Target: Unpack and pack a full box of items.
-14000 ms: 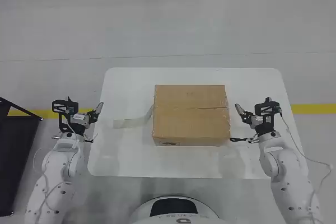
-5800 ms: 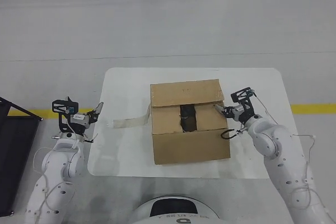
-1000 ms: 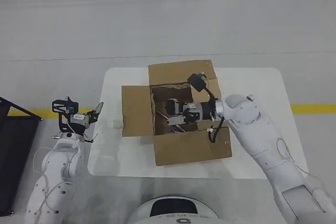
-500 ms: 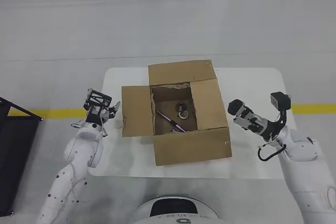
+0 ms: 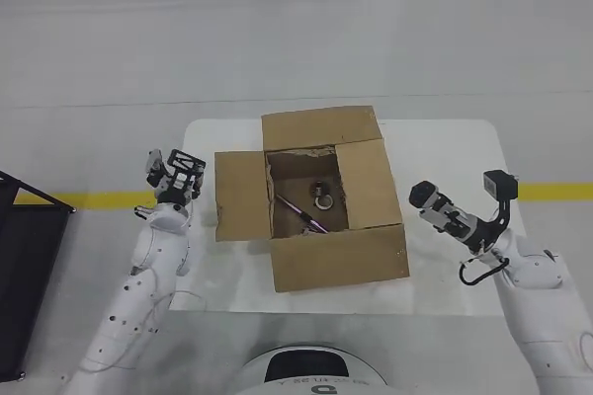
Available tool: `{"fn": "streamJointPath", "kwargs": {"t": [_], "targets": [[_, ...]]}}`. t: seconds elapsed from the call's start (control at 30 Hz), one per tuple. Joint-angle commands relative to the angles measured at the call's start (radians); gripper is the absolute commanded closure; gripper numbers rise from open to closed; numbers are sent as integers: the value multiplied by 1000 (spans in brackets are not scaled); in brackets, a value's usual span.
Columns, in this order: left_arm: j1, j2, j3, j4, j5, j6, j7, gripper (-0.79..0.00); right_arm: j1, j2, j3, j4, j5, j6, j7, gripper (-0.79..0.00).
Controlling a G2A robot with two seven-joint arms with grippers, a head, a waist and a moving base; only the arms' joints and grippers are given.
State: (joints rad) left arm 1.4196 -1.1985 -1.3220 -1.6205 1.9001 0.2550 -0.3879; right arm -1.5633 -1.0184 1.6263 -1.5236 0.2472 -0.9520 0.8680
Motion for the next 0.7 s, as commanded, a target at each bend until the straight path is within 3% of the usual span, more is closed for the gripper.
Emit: {"fn": "streamJointPath", "kwargs": {"t": [0.0, 0.1, 0.17, 0.23, 0.47, 0.67], "targets": [[5, -8, -10, -45, -118, 51, 68, -785, 3, 3, -1, 6, 2, -1, -1, -785], [62, -9, -37, -137, -296, -35, 233, -785, 9, 7, -3, 16, 10, -1, -1, -785], [91, -6, -36, -174, -354, -152, 243, -785, 12, 11, -1, 25, 17, -2, -2, -785], [90, -3, -23, -178, -303, -207, 216, -785, 11, 13, 7, 33, 15, -1, -6, -785], [16, -17, 81, -39, -54, -117, 61, -785, 13, 20, 7, 54, 12, 17, -10, -785], [-31, -32, 149, 17, 11, -129, 46, -785, 92, 22, -36, 154, 10, 102, 16, -785]]}}
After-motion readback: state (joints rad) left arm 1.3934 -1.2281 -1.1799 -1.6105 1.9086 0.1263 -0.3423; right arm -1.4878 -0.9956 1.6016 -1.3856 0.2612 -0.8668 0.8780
